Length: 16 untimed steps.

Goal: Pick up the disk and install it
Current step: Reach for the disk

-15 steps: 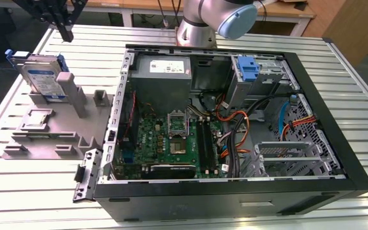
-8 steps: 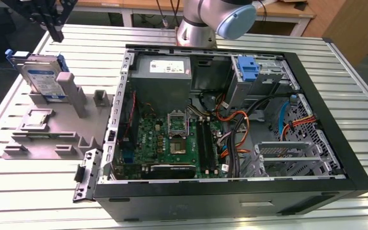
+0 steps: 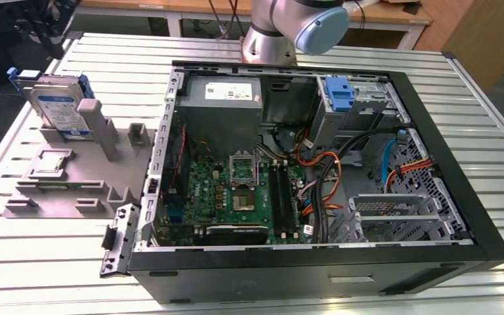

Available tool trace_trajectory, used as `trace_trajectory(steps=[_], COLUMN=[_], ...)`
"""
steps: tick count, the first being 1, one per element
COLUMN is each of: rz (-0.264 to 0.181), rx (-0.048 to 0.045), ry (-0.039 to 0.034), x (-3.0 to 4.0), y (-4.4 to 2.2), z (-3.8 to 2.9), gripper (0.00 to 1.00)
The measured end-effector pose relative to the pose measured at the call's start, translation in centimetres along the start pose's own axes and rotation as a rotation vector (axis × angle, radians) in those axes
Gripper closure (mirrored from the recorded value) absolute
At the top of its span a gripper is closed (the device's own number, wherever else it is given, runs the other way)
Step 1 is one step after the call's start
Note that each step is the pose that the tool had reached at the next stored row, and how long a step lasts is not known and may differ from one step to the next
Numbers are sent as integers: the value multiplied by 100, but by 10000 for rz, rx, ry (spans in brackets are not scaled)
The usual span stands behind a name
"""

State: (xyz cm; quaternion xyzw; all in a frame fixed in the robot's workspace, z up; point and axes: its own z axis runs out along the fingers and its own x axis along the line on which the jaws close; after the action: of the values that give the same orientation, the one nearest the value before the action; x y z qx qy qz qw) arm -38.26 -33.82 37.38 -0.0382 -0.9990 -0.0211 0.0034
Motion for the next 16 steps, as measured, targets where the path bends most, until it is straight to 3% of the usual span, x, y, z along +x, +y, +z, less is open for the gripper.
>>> trace_trajectory(steps=[10,13,16], rz=[11,11,11], rx=[19,19,22], ry=[249,243,234], x=[373,493,516], y=[-17,-21,-18], z=[54,64,66], gripper=[90,90,90])
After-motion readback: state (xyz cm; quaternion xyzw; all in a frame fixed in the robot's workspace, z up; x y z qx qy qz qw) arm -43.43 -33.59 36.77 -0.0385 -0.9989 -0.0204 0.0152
